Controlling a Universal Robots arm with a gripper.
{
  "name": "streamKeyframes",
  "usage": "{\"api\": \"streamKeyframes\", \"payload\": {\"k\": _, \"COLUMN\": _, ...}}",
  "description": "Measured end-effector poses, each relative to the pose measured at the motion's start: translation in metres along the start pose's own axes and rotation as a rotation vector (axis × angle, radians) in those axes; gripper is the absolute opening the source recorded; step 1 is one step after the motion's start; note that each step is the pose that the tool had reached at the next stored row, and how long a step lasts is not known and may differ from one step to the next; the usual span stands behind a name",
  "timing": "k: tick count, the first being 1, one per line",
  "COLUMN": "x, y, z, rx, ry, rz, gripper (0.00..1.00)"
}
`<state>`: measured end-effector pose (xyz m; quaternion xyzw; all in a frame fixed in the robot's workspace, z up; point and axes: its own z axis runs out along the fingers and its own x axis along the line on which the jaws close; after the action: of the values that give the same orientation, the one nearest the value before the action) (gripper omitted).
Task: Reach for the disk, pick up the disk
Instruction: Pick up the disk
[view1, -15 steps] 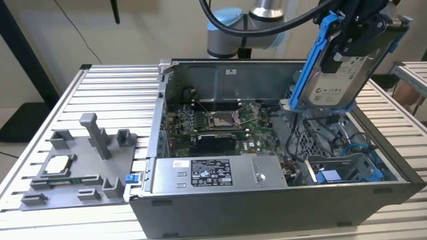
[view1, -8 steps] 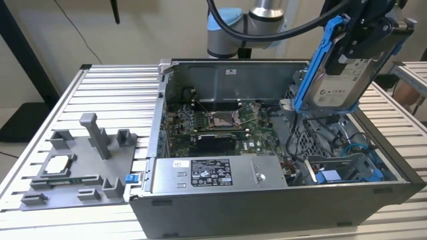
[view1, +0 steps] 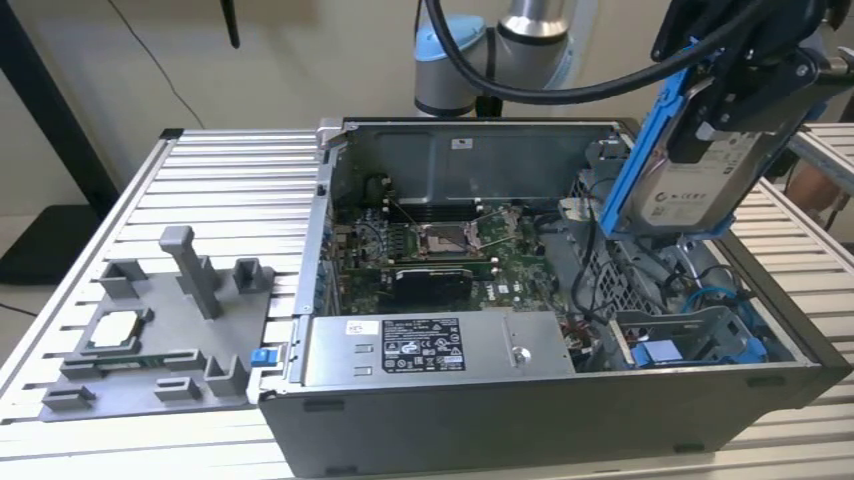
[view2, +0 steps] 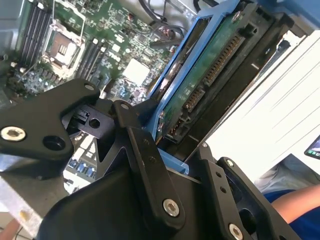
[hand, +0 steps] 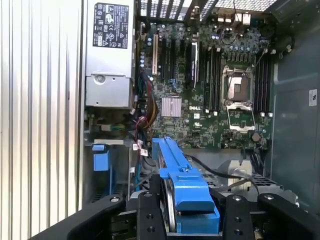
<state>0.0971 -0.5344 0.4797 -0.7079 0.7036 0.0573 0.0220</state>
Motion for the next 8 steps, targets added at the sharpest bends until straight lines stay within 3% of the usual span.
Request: {"api": "streamKeyframes", "payload": {"k": 8, "x": 0.0337, "y": -0.0011, "z": -0.0037, "rx": -0.0002, "ry": -0.0001, "rz": 0.000, "gripper": 0.00}}
